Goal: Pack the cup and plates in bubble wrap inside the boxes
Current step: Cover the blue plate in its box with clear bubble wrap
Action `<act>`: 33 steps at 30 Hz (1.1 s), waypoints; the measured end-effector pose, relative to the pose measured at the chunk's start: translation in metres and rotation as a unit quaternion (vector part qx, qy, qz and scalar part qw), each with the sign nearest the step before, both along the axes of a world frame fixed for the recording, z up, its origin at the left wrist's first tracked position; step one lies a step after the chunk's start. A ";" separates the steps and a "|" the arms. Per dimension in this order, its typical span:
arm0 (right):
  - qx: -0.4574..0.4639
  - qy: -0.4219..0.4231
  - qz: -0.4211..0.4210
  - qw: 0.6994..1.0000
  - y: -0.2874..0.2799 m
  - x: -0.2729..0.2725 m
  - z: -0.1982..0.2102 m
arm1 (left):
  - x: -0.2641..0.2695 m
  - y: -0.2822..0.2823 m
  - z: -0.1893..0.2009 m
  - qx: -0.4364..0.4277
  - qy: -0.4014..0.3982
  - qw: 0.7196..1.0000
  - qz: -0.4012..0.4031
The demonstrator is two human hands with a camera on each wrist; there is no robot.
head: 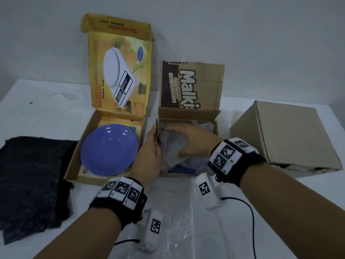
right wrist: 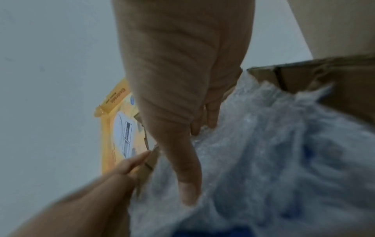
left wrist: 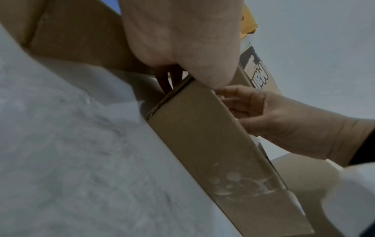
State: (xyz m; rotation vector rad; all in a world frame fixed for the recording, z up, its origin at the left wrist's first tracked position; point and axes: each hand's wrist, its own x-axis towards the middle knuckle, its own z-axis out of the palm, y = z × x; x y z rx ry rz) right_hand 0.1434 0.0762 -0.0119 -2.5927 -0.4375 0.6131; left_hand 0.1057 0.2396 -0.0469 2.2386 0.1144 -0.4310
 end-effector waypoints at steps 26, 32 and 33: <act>-0.150 -0.029 0.060 0.986 0.048 -0.147 -0.021 | 0.004 0.020 0.017 -0.245 0.040 0.968 -0.032; -0.058 0.068 -0.021 0.996 0.028 -0.134 0.008 | 0.005 0.021 0.018 -0.255 0.047 0.966 -0.017; -0.049 0.074 -0.032 0.996 0.021 -0.128 0.019 | 0.005 0.022 0.019 -0.263 0.048 0.964 -0.017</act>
